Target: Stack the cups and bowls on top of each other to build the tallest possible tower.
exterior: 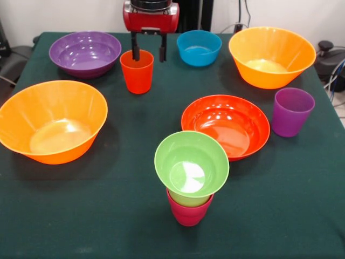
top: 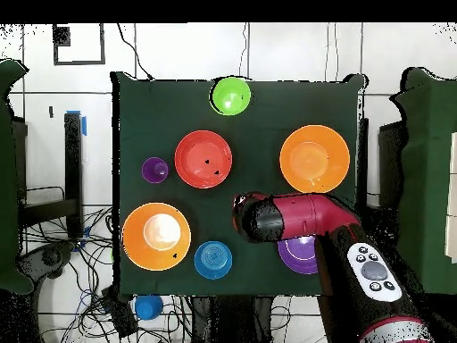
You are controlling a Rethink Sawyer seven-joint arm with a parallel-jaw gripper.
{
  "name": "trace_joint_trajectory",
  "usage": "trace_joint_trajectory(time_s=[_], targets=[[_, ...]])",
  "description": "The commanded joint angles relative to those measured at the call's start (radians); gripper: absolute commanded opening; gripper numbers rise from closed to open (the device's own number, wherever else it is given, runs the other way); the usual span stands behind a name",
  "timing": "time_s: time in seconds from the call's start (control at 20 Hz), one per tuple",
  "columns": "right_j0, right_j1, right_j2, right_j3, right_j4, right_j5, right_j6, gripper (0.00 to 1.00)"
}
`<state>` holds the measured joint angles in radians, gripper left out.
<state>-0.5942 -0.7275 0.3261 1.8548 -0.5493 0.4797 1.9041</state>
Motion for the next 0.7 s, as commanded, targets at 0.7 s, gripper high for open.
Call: trace_joint_trajectory(time_s=[0.7], targets=[[0.054, 0.139, -0.033, -0.021, -0.207, -0.106, -0.007, 1.0]])
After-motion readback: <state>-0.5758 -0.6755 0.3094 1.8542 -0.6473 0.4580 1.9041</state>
